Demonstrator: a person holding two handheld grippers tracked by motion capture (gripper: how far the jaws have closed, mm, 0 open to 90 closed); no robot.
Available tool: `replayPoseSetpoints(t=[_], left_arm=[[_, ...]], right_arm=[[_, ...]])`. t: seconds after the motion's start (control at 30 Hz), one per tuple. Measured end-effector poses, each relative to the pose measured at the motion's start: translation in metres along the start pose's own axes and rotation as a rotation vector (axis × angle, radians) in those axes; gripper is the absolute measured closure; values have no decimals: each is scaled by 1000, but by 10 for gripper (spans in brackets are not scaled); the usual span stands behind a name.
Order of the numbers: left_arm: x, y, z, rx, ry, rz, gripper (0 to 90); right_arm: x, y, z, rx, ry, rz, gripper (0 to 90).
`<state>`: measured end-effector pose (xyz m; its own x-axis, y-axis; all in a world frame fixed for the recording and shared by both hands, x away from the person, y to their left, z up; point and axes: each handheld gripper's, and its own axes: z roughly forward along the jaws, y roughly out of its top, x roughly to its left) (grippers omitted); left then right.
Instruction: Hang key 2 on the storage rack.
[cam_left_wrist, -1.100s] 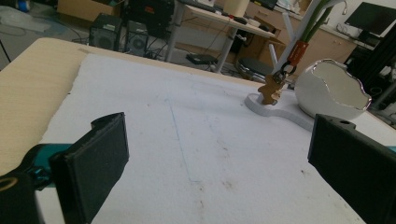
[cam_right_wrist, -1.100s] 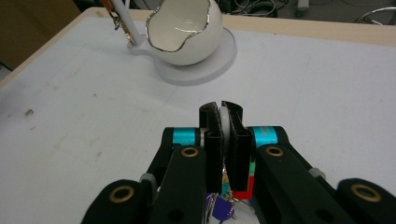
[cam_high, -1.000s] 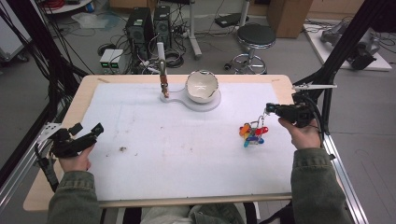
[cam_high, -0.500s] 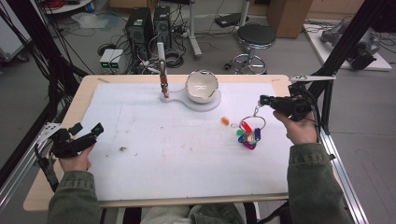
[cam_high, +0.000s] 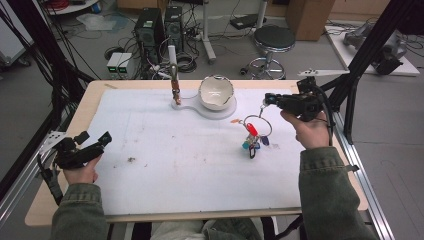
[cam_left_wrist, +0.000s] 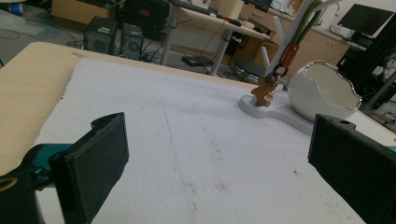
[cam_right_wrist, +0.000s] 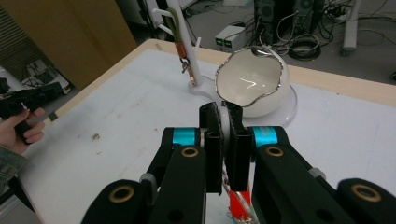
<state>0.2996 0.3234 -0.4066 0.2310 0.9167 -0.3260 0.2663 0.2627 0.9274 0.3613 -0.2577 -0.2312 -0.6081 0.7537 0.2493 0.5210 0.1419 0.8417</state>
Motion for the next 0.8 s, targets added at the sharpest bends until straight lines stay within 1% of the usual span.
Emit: replayPoseSetpoints(t=[0.2,0.4,0.47,0.6,0.67,0.8], left_arm=[[-3,1,1,4,-12,10,56],[-4,1,2,7,-20,11,56],[-5,2,2,3,-23,10,56],[-8,3,2,-1,-33,9,56],[-9,3,3,1,-39,13,56],[-10,5,4,3,-45,19,56]], right_arm=[[12,7,9,-2,29,-7,874],[27,14,17,-2,59,-14,875],[32,17,20,-5,78,-18,874],[42,23,26,-6,101,-34,874],[47,25,31,0,117,-39,874],[57,27,40,12,131,-54,874]])
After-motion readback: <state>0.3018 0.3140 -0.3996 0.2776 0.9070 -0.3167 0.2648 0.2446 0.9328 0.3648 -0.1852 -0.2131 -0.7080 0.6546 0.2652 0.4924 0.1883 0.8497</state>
